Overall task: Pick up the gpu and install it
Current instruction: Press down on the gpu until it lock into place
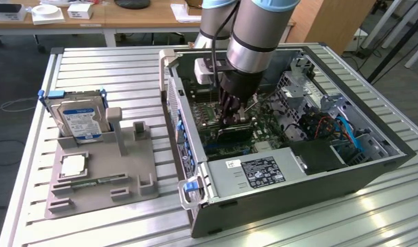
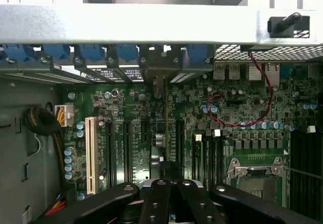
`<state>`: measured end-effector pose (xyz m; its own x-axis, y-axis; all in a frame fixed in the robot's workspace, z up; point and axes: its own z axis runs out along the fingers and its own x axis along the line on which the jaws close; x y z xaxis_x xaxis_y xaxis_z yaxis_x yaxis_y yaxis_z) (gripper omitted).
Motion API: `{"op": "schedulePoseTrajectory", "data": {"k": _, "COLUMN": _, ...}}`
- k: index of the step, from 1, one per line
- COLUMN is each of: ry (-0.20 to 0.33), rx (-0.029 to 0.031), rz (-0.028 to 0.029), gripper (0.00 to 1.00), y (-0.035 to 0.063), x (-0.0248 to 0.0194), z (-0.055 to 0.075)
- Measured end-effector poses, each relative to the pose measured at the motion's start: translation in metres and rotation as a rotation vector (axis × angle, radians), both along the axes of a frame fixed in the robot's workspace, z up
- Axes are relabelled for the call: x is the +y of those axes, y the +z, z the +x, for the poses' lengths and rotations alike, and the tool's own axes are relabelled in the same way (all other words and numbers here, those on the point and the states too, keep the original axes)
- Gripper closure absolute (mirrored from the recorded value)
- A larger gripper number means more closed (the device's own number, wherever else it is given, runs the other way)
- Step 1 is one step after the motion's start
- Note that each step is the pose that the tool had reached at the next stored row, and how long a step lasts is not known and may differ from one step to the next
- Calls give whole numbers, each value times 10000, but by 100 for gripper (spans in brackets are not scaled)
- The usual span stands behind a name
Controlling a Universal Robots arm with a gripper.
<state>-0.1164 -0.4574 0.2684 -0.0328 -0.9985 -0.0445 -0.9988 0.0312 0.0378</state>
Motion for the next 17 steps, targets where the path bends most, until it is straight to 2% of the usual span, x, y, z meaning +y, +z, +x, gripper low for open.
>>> {"op": "schedulePoseTrajectory", "data": {"k": 5, "ry": 1, "rx": -36, "rz": 4, "gripper": 90, "y": -14, "x": 1, "z": -4}}
{"op": "schedulePoseTrajectory", "data": {"k": 17, "ry": 0, "rx": -48, "rz": 1, "gripper": 90, "y": -51, "x": 0, "z": -15}}
